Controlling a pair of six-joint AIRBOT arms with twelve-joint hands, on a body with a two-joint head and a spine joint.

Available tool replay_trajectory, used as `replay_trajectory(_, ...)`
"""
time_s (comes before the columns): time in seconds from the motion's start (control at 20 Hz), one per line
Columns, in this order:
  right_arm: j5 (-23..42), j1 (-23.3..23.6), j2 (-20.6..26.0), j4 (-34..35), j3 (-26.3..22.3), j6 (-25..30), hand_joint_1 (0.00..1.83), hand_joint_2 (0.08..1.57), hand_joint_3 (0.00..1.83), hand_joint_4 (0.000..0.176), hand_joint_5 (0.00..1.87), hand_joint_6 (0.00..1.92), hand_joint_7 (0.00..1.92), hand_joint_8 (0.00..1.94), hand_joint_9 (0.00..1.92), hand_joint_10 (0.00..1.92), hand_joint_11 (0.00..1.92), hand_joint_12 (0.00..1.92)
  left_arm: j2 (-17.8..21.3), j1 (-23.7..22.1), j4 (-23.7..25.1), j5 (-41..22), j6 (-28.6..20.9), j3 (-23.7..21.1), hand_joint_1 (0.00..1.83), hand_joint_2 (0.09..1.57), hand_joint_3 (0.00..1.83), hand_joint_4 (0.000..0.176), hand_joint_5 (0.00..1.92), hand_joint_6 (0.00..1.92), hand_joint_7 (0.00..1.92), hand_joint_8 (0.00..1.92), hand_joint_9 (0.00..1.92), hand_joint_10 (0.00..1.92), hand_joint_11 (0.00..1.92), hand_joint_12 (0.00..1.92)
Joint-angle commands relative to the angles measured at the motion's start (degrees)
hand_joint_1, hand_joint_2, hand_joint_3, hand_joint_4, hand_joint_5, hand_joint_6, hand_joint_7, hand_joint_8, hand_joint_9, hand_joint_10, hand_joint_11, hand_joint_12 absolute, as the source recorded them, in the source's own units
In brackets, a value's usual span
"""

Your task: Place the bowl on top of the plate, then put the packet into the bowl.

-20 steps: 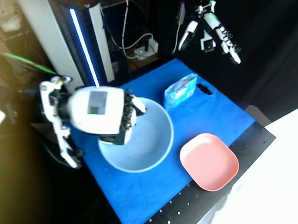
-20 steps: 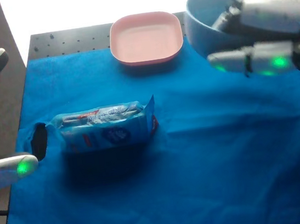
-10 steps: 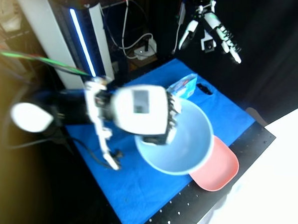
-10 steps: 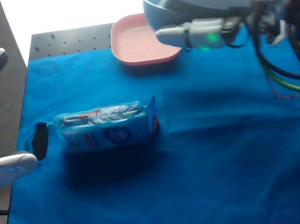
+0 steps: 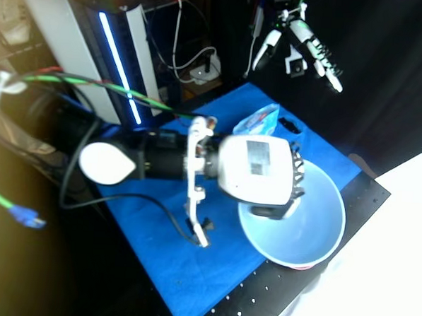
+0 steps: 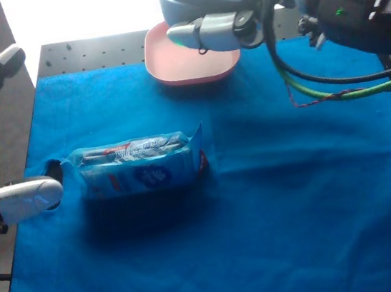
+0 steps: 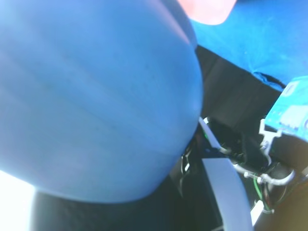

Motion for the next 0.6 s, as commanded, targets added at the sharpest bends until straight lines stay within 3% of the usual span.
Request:
replay_trajectory(0.0,5.0,1.1,-0.4,1.7,0.7,0.0,0.71,1.54,0.0,0.0,1.15,1.92,1.45,1.94,1.59,1.92,1.63,1.92,-0.5,-0.6,-0.3,-6.1,-0.4,0.2,0.56,0.83,0.0,0.176,0.05,0.0,0.0,0.0,0.0,0.0,0.0,0.0)
replay_trajectory(0.15,3.7,1.1,-1.7,1.8,2.3,0.0,0.59,1.57,0.02,0.0,1.18,1.92,1.48,1.94,1.59,1.92,1.63,1.92,-0.5,-0.7,-0.1,-6.3,-0.7,0.3,0.57,0.82,0.0,0.163,0.04,0.0,0.0,0.0,0.0,0.0,0.0,0.0)
replay_trajectory(0.2,3.0,1.1,-1.8,1.8,2.5,0.0,0.37,1.57,0.01,0.0,1.14,1.92,1.43,1.94,1.54,1.92,1.59,1.92,-0.5,-0.7,-0.1,-6.3,-0.7,0.4,0.56,0.82,0.0,0.173,0.03,0.0,0.0,0.0,0.0,0.0,0.0,0.0)
replay_trajectory(0.3,2.0,1.1,-2.0,1.8,3.0,0.0,0.11,1.57,0.03,0.0,1.01,1.91,1.28,1.86,1.36,1.9,1.38,1.92,-0.5,-0.7,-0.1,-6.2,-0.7,0.4,0.58,0.81,0.0,0.176,0.04,0.0,0.0,0.0,0.0,0.0,0.0,0.0)
replay_trajectory(0.35,1.7,1.1,-2.1,1.9,3.1,0.0,0.02,1.56,0.03,0.0,0.87,1.52,1.16,1.46,1.2,1.62,1.11,1.92,-0.6,-0.7,-0.1,-6.2,-0.8,0.4,0.58,0.82,0.0,0.176,0.05,0.01,0.0,0.0,0.0,0.0,0.0,0.0)
replay_trajectory(0.45,1.6,1.1,-2.3,2.0,3.1,0.0,0.0,1.51,0.0,0.0,0.83,0.79,1.08,0.69,1.04,1.04,0.86,1.56,-0.6,-0.7,-0.1,-6.2,-0.8,0.4,0.56,0.83,0.0,0.176,0.05,0.0,0.0,0.0,0.0,0.0,0.0,0.0)
replay_trajectory(0.5,1.6,1.1,-2.5,2.0,3.2,0.0,0.0,1.51,0.0,0.0,0.86,0.54,1.08,0.49,1.0,0.97,0.83,1.5,-0.6,-0.8,-0.1,-6.2,-0.8,0.4,0.58,0.82,0.0,0.176,0.05,0.0,0.0,0.0,0.0,0.0,0.0,0.0)
replay_trajectory(0.55,1.6,1.1,-2.7,2.0,3.2,0.0,0.0,1.54,0.0,0.0,0.86,0.42,1.06,0.41,0.92,0.94,0.74,1.48,-0.6,-0.8,-0.1,-6.2,-0.8,0.4,0.58,0.82,0.0,0.176,0.05,0.01,0.0,0.0,0.0,0.0,0.0,0.0)
